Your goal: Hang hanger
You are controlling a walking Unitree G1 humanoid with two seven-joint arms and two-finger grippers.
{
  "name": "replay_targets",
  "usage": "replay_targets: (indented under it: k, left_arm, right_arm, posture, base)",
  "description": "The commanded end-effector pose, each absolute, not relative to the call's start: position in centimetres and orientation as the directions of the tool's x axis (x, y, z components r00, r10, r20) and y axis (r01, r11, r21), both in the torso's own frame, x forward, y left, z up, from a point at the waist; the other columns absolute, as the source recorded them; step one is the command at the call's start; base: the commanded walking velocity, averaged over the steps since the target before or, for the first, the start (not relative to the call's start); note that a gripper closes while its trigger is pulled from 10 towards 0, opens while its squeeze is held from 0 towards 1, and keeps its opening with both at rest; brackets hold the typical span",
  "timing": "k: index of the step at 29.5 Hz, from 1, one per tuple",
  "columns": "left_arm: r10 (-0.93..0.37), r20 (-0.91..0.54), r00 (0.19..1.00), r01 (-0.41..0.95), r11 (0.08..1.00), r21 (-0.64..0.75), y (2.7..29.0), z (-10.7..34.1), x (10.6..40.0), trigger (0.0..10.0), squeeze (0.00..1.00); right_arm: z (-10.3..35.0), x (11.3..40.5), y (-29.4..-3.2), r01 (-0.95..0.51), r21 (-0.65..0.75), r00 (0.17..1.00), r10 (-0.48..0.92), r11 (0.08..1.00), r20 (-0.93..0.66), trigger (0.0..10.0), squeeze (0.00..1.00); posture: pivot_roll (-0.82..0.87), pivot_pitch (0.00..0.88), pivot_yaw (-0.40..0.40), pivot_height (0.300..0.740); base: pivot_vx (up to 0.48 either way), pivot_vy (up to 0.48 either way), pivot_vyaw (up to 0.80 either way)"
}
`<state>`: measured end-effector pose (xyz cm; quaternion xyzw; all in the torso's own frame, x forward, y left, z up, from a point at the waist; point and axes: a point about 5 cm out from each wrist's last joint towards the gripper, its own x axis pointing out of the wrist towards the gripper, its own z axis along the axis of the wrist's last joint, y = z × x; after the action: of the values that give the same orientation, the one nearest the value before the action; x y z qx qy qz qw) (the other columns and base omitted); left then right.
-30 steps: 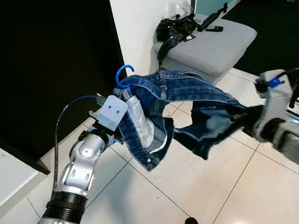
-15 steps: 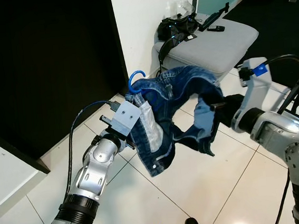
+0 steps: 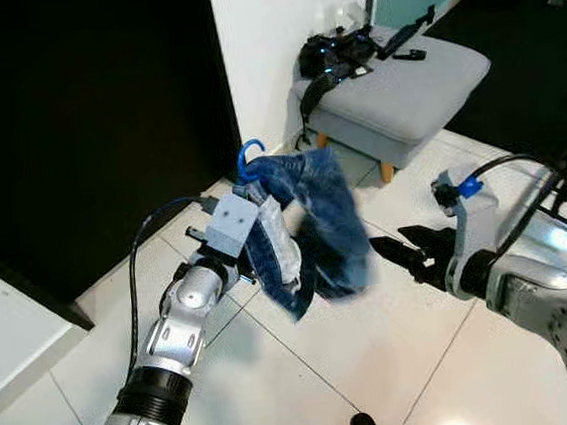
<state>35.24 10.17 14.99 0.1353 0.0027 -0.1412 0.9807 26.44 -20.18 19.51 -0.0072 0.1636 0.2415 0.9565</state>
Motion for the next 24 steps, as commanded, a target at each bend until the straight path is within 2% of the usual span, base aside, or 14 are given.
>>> replay_targets:
  k: [1,3,5,7,8,9,11,12,14,15,19,21,22,24]
  left_arm:
    - [-0.24,0.003,0.971,0.236,0.958,0.164,11.2,15.9,35.8,10.0,0.0]
    - [-0.225,0.011,0.974,0.223,0.971,0.08,11.7,16.0,36.1,10.0,0.0]
    - [-0.225,0.011,0.974,0.223,0.971,0.08,11.7,16.0,36.1,10.0,0.0]
    - [-0.234,0.027,0.972,0.232,0.971,0.05,12.1,16.2,36.1,10.0,0.0]
    - [-0.234,0.027,0.972,0.232,0.971,0.05,12.1,16.2,36.1,10.0,0.0]
    - [-0.259,0.043,0.965,0.257,0.966,0.039,12.1,16.4,36.0,10.0,0.0]
    - [-0.259,0.043,0.965,0.257,0.966,0.039,12.1,16.4,36.0,10.0,0.0]
    - [-0.36,0.087,0.929,0.358,0.933,0.045,11.5,17.1,35.6,10.0,0.0]
    - [-0.398,0.1,0.912,0.394,0.917,0.055,11.3,17.3,35.4,10.0,0.0]
    - [-0.49,0.114,0.864,0.484,0.871,0.084,10.9,17.6,35.0,10.0,0.0]
    - [-0.55,0.117,0.827,0.542,0.835,0.094,10.7,17.7,34.7,10.0,0.0]
    - [-0.658,0.108,0.746,0.646,0.753,0.127,10.1,18.0,34.1,10.0,0.0]
    - [-0.658,0.108,0.746,0.646,0.753,0.127,10.1,18.0,34.1,10.0,0.0]
    - [-0.725,0.1,0.682,0.71,0.689,0.149,9.6,18.2,33.6,10.0,0.0]
  right_arm:
    - [18.6,25.1,-19.4,-0.553,0.073,0.762,0.54,0.83,-0.358,10.0,1.0]
    - [18.2,24.6,-19.7,-0.566,0.07,0.752,0.549,0.822,-0.364,10.0,1.0]
    - [18.2,24.6,-19.7,-0.566,0.07,0.752,0.549,0.822,-0.364,10.0,1.0]
    - [18.1,25.3,-21.2,-0.461,0.07,0.834,0.459,0.885,-0.308,10.0,1.0]
    - [18.1,25.3,-21.2,-0.461,0.07,0.834,0.459,0.885,-0.308,10.0,1.0]
    - [18.1,25.9,-22.4,-0.366,0.085,0.888,0.375,0.927,-0.267,10.0,1.0]
    - [18.1,25.9,-22.4,-0.366,0.085,0.888,0.375,0.927,-0.267,10.0,1.0]
    - [18.1,26.9,-24.3,-0.202,0.117,0.955,0.222,0.972,-0.196,10.0,0.0]
    - [18.2,27.1,-24.8,-0.166,0.13,0.966,0.188,0.977,-0.177,10.0,0.0]
    - [19.5,27.4,-25.3,-0.145,0.177,0.983,0.162,0.973,-0.085,10.0,0.0]
    - [20.6,27.4,-25.6,-0.163,0.214,0.986,0.169,0.963,-0.008,10.0,0.0]
    - [22.8,26.9,-25.1,-0.313,0.262,0.949,0.288,0.913,0.129,10.0,0.0]
    - [22.8,26.9,-25.1,-0.313,0.262,0.949,0.288,0.913,0.129,10.0,0.0]
    - [24.0,26.4,-24.6,-0.419,0.259,0.904,0.373,0.87,0.209,10.0,0.0]
  posture:
    - [0.0,0.201,0.074,0.74]
    - [0.0,0.201,0.074,0.74]
    - [0.0,0.201,0.074,0.74]
    - [-0.01,0.203,0.074,0.74]
    - [-0.01,0.203,0.074,0.74]
    - [-0.01,0.203,0.074,0.74]
    - [-0.01,0.203,0.074,0.74]
    - [0.0,0.205,0.073,0.74]
    - [0.0,0.205,0.073,0.74]
    - [0.0,0.206,0.073,0.74]
    - [0.0,0.206,0.073,0.74]
    - [0.0,0.206,0.074,0.74]
    - [0.0,0.206,0.074,0.74]
    - [0.0,0.206,0.074,0.74]
  base:
    - [0.0,0.0,0.0]
    - [0.0,0.0,0.0]
    - [0.0,0.0,0.0]
    - [0.0,0.0,0.0]
    - [0.0,0.0,0.0]
    - [0.0,0.0,0.0]
    - [0.0,0.0,0.0]
    - [0.0,0.0,0.0]
    - [0.0,0.0,0.0]
    - [0.0,0.0,0.0]
    - [0.0,0.0,0.0]
    - [0.0,0.0,0.0]
    - [0.0,0.0,0.0]
    - [0.0,0.0,0.0]
